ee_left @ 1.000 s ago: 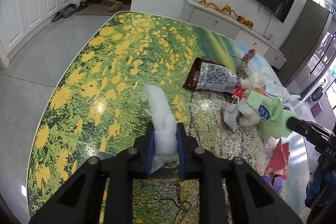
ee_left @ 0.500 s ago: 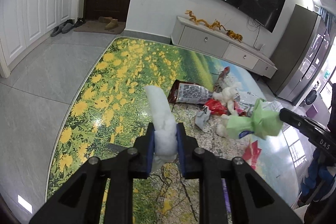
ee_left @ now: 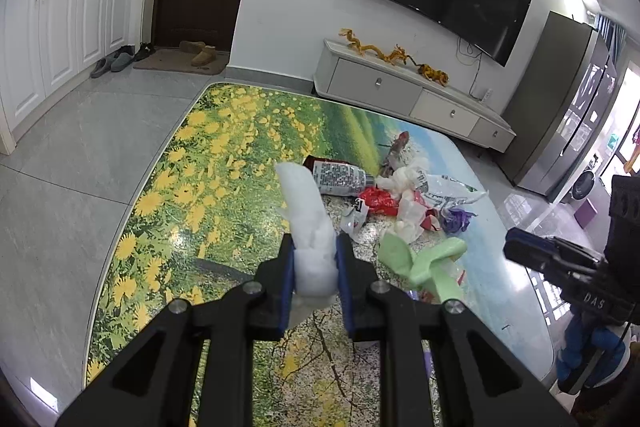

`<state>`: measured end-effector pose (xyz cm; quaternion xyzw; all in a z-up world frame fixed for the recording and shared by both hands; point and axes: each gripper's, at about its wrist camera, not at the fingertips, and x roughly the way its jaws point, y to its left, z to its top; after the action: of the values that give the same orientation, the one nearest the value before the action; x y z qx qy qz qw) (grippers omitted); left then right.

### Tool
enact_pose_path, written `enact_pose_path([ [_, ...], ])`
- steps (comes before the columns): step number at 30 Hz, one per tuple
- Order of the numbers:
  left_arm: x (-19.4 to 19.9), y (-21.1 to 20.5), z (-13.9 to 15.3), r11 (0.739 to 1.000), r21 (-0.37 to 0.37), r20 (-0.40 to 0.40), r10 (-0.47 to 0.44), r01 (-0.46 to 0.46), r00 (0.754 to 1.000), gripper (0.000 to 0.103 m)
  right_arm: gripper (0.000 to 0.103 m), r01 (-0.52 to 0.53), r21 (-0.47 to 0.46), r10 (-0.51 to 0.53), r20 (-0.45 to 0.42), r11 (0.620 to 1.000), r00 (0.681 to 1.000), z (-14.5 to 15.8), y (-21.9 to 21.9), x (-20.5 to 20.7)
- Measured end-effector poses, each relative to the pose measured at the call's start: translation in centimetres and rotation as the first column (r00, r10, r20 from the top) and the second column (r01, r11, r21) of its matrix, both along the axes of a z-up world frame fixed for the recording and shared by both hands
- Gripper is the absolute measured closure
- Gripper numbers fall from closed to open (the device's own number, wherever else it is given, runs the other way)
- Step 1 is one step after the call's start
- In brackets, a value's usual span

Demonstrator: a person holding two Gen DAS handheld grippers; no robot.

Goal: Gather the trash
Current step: 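Grasp the green paper with the right gripper while the left gripper holds the tissue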

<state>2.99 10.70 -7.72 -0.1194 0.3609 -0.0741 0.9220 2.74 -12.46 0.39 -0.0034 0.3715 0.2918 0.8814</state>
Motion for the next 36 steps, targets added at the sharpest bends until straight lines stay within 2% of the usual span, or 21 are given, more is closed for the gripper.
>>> enact_pose_path([
  [2,0.1,0.2,-0.2,1.0,-0.003,-0.005,-0.002,0.002,1.0,0.085,0.066,-0.006,0.006,0.006,-0.026,1.0,1.0,-0.8,0.2,0.5],
  [4,0.2,0.3,-0.5,1.0,-0.006,-0.01,-0.004,0.004,1.0,0.085,0.059,-0.005,0.0,0.005,-0.053,1.0,0.999,-1.7,0.4,1.2],
  [8,0.7,0.7,-1.2,1.0,-0.009,-0.025,-0.001,0.001,1.0,0.085,0.053,-0.006,-0.021,0.004,-0.082,1.0,0.997,-3.5,0.7,2.3],
  [19,2.1,1.2,-3.4,1.0,-0.02,-0.072,0.004,-0.005,0.997,0.085,0.053,-0.096,0.021,0.097,-0.13,0.995,0.987,-6.0,2.1,5.3],
  [20,2.2,1.2,-3.5,1.0,-0.02,-0.075,0.004,-0.006,0.997,0.084,0.059,-0.108,0.04,0.112,-0.137,0.993,0.984,-6.2,2.1,5.4],
  [22,2.3,1.2,-3.6,1.0,-0.02,-0.08,0.006,-0.008,0.997,0.084,0.082,-0.12,0.054,0.126,-0.139,0.991,0.982,-6.3,2.3,5.4],
  [24,2.2,1.2,-3.7,1.0,-0.02,-0.081,0.006,-0.008,0.997,0.084,0.088,-0.127,0.055,0.133,-0.133,0.99,0.982,-6.3,2.4,5.3],
  [27,2.0,1.1,-3.4,1.0,-0.018,-0.075,0.007,-0.008,0.997,0.085,0.093,-0.14,0.058,0.146,-0.117,0.988,0.982,-5.7,2.7,4.9],
  [36,-0.3,0.9,-0.4,1.0,-0.015,-0.003,0.0,0.0,1.0,0.084,0.094,-0.142,0.085,0.144,-0.019,0.986,0.989,-1.8,2.4,2.2],
])
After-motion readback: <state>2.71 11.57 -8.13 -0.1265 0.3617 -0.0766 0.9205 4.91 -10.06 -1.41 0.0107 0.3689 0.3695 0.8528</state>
